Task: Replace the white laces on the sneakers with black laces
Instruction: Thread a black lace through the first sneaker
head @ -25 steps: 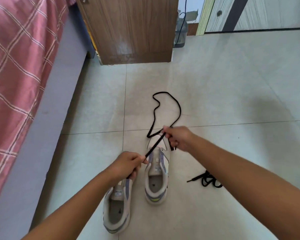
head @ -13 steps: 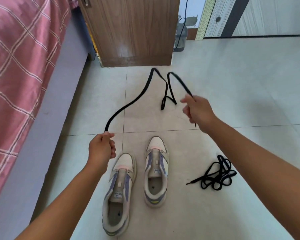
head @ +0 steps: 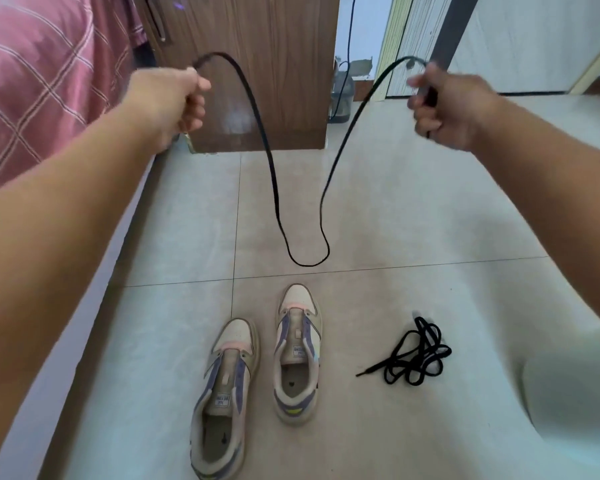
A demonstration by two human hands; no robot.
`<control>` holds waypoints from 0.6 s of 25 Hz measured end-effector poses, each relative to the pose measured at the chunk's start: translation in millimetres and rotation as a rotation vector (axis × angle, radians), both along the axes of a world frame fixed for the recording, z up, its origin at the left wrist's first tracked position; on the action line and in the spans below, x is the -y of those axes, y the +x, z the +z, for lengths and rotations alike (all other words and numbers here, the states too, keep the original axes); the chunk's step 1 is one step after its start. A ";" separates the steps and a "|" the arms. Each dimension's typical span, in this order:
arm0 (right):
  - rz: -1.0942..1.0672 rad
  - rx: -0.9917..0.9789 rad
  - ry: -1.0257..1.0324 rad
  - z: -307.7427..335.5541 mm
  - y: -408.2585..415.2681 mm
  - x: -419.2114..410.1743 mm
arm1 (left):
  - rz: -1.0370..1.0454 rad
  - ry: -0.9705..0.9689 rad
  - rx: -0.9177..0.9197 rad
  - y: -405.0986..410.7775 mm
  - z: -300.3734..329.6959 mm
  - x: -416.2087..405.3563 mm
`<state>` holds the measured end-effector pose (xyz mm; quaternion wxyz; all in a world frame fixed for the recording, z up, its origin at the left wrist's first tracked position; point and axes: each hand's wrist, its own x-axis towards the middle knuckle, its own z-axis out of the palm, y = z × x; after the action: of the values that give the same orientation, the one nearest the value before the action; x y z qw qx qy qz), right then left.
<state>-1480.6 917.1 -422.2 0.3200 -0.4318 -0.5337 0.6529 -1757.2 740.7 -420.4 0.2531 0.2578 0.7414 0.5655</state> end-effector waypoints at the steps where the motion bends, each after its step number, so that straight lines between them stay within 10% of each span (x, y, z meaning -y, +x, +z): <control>1: 0.064 0.086 -0.050 -18.8 -0.8 11.8 | -0.073 -0.089 0.067 13.3 -19.9 2.3; 6: 0.201 0.431 -0.308 -186.3 -1.3 137.6 | -0.295 -0.609 0.344 122.2 -189.5 73.0; 15: 0.221 0.521 -0.483 -252.8 83.6 242.7 | -0.161 -0.533 0.684 223.6 -250.0 145.8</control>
<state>-1397.0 674.4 -675.0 -0.0103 -0.5865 -0.4712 0.6587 -1533.5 594.9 -670.4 0.5850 0.0385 0.7125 0.3855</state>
